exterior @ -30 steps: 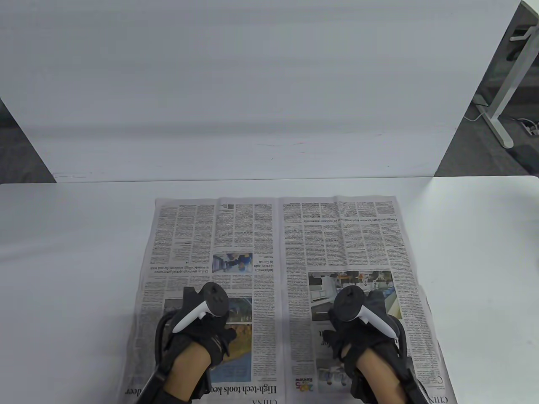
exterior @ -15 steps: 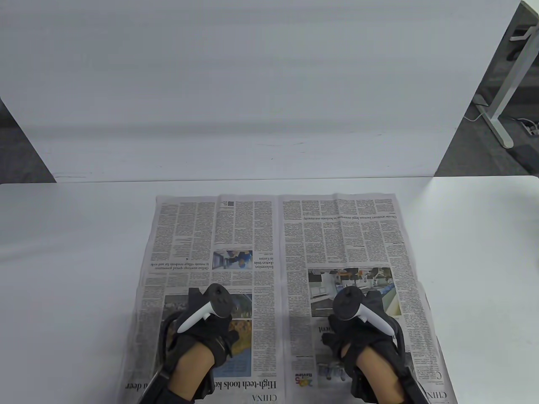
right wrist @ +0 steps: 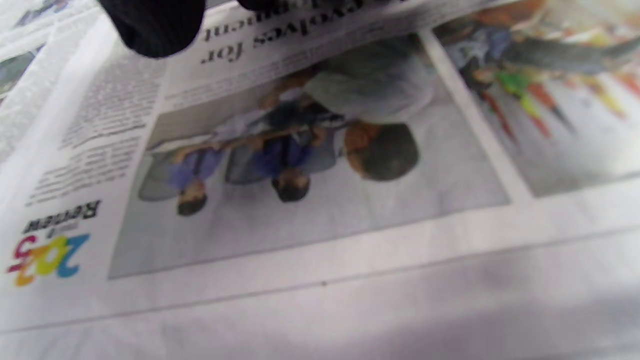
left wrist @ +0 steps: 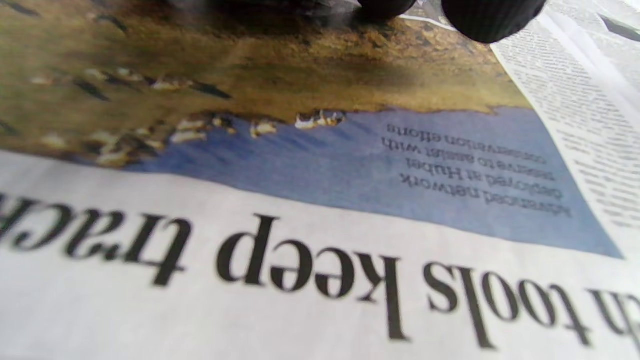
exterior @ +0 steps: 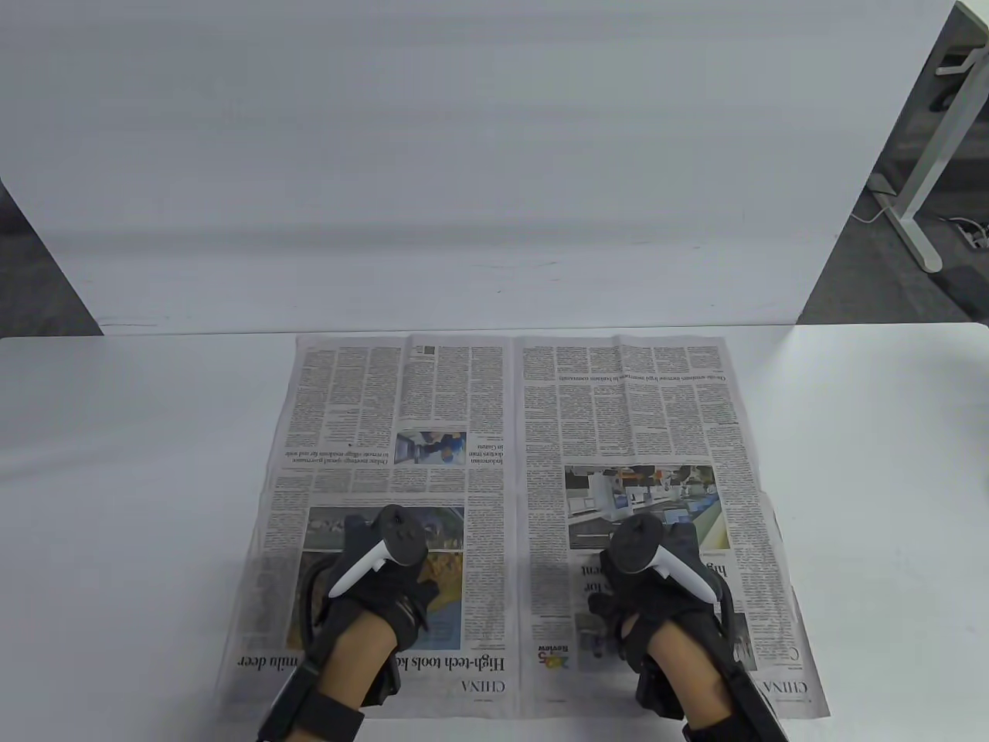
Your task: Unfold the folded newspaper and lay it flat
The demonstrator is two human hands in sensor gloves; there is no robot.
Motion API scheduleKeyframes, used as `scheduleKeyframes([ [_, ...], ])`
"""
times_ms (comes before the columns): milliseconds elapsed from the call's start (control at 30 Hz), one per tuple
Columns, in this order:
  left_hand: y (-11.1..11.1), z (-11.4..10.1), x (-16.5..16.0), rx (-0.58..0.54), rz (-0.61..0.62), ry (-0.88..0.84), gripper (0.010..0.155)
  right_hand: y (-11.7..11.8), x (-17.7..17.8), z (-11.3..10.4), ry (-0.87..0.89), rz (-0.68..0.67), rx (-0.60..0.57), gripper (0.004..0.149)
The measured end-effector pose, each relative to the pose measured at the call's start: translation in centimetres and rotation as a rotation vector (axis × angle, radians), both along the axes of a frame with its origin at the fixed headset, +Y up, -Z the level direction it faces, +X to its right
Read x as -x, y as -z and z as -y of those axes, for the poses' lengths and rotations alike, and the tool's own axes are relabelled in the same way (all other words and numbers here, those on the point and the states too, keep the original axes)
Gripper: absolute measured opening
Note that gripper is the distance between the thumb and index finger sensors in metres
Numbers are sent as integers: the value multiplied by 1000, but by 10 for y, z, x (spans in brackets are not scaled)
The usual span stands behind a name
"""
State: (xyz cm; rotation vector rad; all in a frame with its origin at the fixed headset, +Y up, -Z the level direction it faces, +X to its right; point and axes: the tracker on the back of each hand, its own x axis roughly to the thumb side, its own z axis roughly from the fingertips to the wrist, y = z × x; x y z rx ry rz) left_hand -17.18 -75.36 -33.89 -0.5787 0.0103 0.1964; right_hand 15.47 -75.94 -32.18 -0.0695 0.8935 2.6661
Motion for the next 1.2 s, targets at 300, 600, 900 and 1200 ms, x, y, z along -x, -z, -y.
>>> scheduleKeyframes([
  [300, 8, 1, -2, -27, 10, 33, 67, 8, 1, 0, 1, 8, -9, 72],
  [600, -1, -12, -5, -168, 26, 21, 68, 4, 3, -14, -25, -6, -166, 71],
  [900, -17, -33, -17, -525, 77, 0, 70, -4, 10, -27, 9, -6, -486, 80],
  [1200, -29, -48, -25, -697, 154, -47, 85, -15, 19, -40, -17, -39, -687, 93],
])
